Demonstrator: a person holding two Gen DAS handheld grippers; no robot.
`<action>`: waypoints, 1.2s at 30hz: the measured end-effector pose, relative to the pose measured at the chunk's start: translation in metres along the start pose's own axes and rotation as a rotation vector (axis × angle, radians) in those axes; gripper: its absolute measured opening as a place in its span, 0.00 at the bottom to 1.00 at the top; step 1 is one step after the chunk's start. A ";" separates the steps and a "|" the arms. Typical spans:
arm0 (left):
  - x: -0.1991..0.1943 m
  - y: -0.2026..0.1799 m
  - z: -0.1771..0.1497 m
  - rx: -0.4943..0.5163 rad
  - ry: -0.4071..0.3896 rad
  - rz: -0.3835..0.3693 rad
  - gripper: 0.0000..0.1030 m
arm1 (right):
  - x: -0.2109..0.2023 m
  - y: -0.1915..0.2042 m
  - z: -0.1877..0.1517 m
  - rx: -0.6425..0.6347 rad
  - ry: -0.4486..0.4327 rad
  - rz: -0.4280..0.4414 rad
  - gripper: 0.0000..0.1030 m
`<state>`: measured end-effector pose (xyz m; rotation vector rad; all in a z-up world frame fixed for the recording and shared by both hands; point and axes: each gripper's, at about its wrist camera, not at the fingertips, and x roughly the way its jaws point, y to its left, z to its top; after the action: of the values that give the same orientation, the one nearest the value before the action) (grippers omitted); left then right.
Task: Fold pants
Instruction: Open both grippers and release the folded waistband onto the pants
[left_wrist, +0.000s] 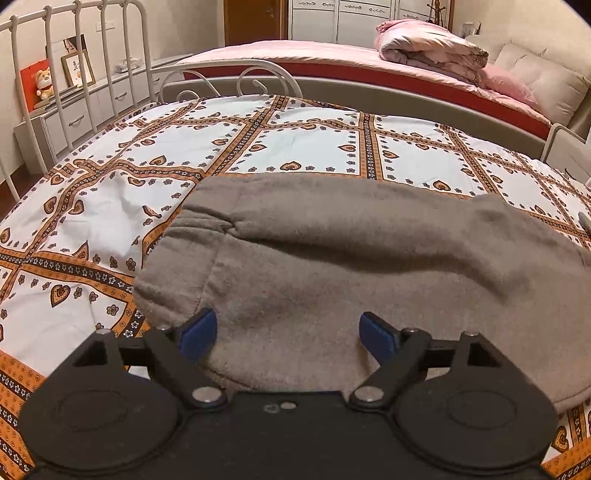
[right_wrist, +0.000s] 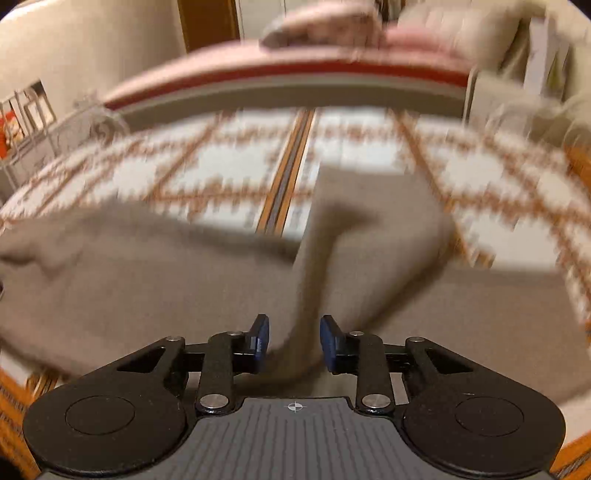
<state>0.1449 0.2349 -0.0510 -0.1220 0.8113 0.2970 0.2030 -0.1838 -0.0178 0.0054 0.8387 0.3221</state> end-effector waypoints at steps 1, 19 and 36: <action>0.001 0.000 0.001 -0.006 0.000 -0.003 0.79 | 0.001 0.000 0.003 -0.010 -0.020 -0.017 0.38; 0.005 -0.009 0.000 0.057 0.016 0.012 0.87 | -0.010 -0.063 -0.040 0.131 0.108 -0.031 0.23; 0.006 -0.012 -0.002 0.087 0.018 0.014 0.89 | -0.010 -0.120 -0.034 0.273 0.090 -0.199 0.15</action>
<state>0.1506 0.2241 -0.0568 -0.0374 0.8420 0.2740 0.2055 -0.3048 -0.0492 0.1623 0.9593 0.0195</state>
